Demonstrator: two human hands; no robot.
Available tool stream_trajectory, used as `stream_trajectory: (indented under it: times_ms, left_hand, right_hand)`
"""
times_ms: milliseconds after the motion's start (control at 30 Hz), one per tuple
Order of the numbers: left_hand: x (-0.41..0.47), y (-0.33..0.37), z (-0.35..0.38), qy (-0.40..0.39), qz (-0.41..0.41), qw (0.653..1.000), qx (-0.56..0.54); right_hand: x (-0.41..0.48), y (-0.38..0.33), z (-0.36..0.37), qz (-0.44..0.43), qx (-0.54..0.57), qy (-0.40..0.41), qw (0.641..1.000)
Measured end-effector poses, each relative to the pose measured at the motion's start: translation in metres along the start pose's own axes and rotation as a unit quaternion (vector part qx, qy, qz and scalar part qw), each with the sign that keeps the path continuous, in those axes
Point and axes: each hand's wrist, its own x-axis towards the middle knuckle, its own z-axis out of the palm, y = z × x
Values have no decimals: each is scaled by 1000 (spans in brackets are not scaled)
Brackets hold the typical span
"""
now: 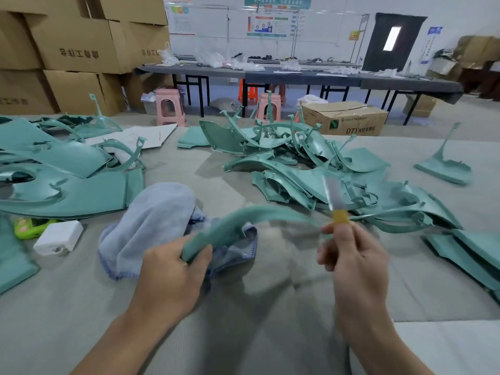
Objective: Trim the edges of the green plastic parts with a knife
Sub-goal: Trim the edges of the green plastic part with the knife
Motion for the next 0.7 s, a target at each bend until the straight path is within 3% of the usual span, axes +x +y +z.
stream_trajectory:
  times_ms: [133,167,200,267,333,400,467,567,633,700]
  left_hand:
    - [-10,14,-3,-55,59,997,14]
    - [-10,15,-3,-56,60,997,14]
    - [-9,14,-3,-54,63,996,13]
    - [-7,12,-4,-48,59,997,21]
    - [-6,13,-5,-57,52,997,23]
    - [-7,15,-6,-62,50,997,20]
    - [-7,16,-6,-59,46,997,16]
    - [-7,16,-5,-52,38,998,14]
    - [-8,14,-4,-53,30,998,11]
    - [-8,14,-4,-57,39,998,13]
  right_hand:
    - [-19,4,17,-42,-104,-191,975]
    - [-22,7,19,-50,-155,-207,965]
    - [-20,9,18,-51,-205,-191,959]
    - [-8,11,11,-12,-303,-78,950]
    - [7,10,-2,72,-402,17,913]
    - [14,10,-13,104,-461,58,879]
    - [10,8,-10,50,-432,62,898]
    - [-9,1,9,-69,-347,-20,935]
    - [-8,3,17,-57,-327,-58,941]
    - [4,6,12,8,-356,-57,933]
